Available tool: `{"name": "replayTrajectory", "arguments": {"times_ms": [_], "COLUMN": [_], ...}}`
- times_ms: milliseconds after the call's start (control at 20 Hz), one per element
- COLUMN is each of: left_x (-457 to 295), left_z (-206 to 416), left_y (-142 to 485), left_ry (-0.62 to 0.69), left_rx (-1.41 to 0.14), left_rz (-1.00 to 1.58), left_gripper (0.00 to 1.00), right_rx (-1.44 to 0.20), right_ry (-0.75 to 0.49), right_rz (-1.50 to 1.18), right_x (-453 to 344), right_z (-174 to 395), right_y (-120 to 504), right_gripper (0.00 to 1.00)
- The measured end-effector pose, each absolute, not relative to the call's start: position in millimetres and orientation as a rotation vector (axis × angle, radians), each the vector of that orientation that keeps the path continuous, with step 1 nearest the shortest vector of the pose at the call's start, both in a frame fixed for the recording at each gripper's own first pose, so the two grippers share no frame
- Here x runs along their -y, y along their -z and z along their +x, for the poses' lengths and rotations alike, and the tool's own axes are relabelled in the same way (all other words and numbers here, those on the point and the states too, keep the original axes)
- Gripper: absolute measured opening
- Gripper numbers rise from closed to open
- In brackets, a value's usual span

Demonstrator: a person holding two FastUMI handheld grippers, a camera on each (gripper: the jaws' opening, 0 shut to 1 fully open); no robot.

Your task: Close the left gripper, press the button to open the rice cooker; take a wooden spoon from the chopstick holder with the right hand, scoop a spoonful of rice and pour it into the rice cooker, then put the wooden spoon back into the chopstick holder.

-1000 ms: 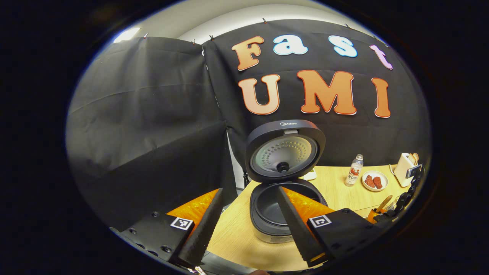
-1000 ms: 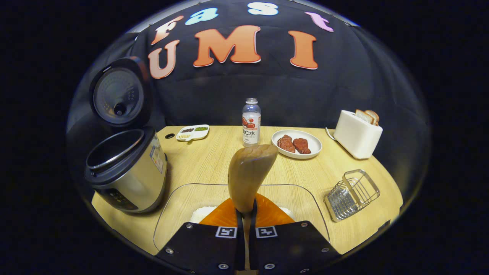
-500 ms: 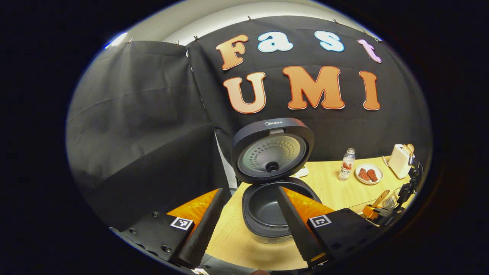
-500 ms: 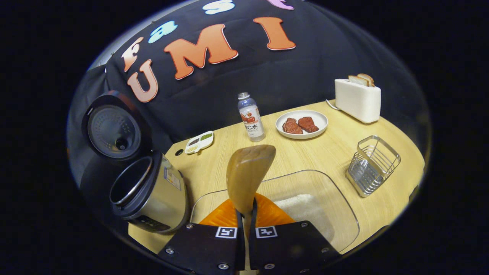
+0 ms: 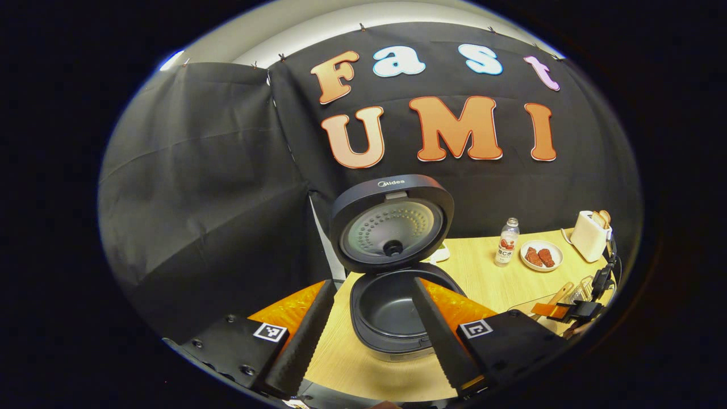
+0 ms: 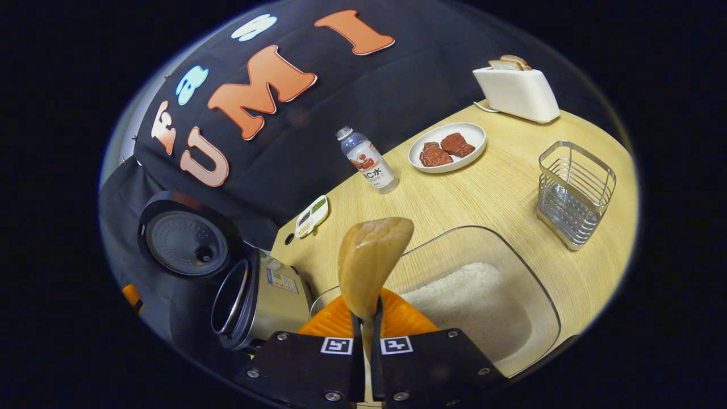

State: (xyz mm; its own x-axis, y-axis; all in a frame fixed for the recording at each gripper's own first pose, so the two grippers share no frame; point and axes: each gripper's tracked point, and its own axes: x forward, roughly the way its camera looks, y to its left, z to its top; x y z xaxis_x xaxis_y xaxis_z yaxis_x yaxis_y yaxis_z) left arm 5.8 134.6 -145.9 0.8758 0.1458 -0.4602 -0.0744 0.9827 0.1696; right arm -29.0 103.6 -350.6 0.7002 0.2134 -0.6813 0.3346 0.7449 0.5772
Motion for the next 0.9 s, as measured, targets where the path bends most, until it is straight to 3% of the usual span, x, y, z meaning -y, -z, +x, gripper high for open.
{"name": "replayTrajectory", "arguments": {"times_ms": [350,900], "left_x": [-109,-77], "left_z": [17,29], "left_y": [137,133], "left_ry": [-0.073,-0.038], "left_rx": [-0.471,-0.432], "left_rz": [0.173,0.134], "left_gripper": [0.95,0.95], "right_rx": [-0.818,-0.697], "right_ry": [0.015,0.071], "right_rz": [0.907,1.267], "right_x": [-98,-29], "right_z": [-35,-17], "right_y": [347,308], "right_gripper": [0.04,0.04]}}
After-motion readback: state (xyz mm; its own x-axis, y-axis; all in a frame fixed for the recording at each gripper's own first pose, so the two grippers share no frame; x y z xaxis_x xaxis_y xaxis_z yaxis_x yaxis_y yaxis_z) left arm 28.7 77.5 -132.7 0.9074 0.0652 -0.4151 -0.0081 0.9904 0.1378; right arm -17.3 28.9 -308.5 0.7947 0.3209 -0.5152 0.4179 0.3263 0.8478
